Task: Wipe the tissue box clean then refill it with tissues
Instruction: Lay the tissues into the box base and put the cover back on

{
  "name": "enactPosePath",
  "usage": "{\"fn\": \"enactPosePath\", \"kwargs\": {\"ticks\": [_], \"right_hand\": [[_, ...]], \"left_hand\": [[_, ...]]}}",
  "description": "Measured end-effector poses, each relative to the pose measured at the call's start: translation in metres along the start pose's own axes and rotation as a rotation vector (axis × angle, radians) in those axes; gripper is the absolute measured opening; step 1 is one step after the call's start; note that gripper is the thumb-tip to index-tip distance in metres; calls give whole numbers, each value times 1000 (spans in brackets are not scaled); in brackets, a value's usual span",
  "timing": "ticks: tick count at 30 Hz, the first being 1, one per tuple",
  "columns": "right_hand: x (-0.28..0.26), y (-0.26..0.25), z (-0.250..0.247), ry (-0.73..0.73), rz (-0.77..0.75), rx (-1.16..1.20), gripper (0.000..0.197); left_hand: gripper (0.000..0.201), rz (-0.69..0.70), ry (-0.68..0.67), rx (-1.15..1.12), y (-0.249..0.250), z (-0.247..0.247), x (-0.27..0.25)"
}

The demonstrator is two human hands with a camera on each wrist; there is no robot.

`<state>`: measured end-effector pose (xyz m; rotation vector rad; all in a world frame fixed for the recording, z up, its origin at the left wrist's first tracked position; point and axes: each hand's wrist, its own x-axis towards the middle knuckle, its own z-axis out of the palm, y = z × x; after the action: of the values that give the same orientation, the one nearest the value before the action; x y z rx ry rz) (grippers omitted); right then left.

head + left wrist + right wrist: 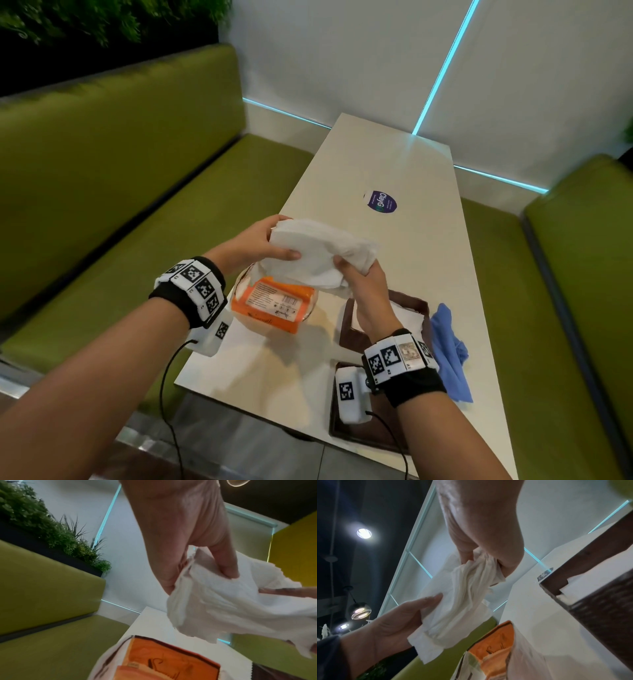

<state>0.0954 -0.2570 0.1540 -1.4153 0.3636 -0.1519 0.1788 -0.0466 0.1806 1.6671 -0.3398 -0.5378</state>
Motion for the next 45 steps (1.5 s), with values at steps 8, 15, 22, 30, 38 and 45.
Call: {"fn": "enactPosePath", "kwargs": {"ticks": [8,15,22,30,38,45], "right_hand": [[-6,-16,-27,28,45,132,41],[-13,-27,-52,69,104,189,43],[-26,-31,-79,66,145,306,45],[-41,-52,-110,46,60,376,44],[-56,-81,-100,-108,103,389,41],[-56,-37,-97,-25,220,237,42]], "left_hand": [[71,-88,-197,-290,14,18,-2],[66,-78,-356,-622,10,35,-8],[32,-130,-135,-627,8,68,-2],[36,-195,-8,-624,0,88,3],[33,-201,-90,-709,3,120,-5],[71,-235,-167,-951,5,130,-7]]}}
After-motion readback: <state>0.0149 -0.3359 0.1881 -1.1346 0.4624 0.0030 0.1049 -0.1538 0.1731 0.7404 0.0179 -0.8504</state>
